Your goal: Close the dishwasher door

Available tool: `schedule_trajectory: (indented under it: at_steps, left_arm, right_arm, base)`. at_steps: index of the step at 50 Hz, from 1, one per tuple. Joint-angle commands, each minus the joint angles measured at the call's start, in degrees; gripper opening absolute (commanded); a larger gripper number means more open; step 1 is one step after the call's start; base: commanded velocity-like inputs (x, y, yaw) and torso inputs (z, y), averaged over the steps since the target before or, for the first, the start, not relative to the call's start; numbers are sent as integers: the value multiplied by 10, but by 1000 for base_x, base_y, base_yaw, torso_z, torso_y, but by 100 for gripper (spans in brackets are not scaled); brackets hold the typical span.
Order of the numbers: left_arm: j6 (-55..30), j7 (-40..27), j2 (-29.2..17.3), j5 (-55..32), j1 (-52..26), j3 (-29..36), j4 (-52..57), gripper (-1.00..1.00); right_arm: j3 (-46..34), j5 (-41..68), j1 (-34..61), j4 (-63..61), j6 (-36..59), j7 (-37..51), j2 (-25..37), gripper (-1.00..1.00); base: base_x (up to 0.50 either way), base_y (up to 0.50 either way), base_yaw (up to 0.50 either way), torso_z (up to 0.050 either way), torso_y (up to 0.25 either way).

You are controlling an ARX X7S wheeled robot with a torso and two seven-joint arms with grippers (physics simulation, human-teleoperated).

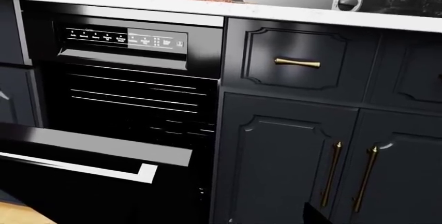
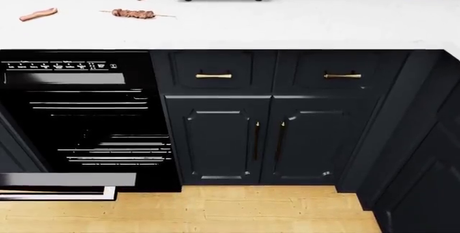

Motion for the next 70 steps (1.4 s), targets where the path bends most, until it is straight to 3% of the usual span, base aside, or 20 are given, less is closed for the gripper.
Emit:
schedule_trajectory:
  at_steps: [1,70]
  left_arm:
    - [2,-6,-4,-1,2,4,1,100]
    - [11,-32,-21,-11,-9,28,-13,100]
  right_arm:
    - [-3,0,0,0,0,3,3,100]
    - [-21,3,9,20,-6,19,14,100]
  base:
    - [0,0,0,-20,0]
    - [0,0,0,-20,0]
